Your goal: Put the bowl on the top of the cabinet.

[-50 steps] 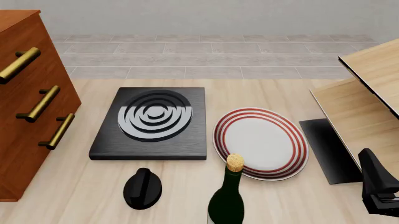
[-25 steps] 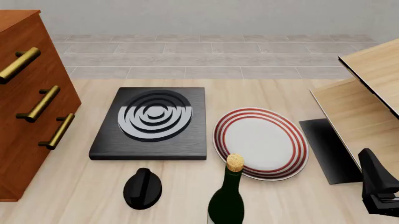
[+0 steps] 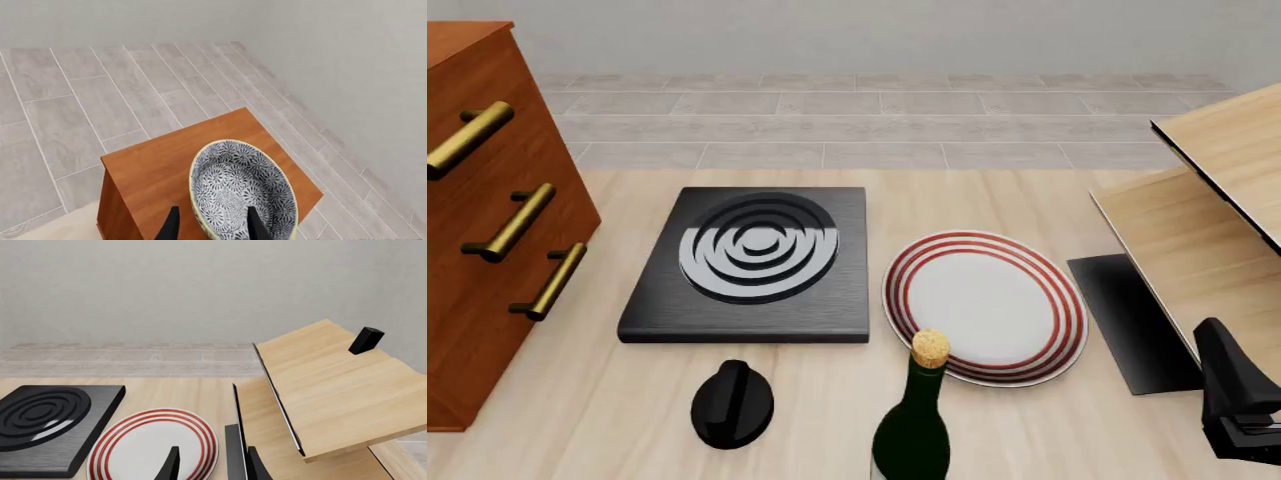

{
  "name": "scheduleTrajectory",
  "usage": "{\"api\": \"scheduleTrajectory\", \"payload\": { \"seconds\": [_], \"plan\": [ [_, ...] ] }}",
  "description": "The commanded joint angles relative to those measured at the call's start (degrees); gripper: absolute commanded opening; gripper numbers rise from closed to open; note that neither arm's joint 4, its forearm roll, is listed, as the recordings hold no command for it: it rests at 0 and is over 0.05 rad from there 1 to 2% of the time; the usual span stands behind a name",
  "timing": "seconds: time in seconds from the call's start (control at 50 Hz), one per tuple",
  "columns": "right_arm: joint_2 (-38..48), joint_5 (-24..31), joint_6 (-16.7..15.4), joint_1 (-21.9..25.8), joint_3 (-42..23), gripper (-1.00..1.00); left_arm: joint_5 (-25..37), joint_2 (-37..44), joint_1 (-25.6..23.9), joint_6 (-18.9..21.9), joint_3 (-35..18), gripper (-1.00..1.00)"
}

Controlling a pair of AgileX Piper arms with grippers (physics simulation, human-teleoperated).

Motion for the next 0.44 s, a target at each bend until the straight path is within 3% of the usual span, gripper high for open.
{"api": "scheduleTrajectory", "payload": {
  "seconds": [0.02, 0.44],
  "plan": [
    [-0.01, 0.0, -0.01, -0.01, 0.0, 1.0, 1.58, -1.73, -0.94, -0.45, -1.26, 1.0],
    [0.01, 0.0, 0.0, 0.01, 0.0, 1.0, 3.55, -3.96, -2.09, -0.39, -5.25, 1.0]
  ]
}}
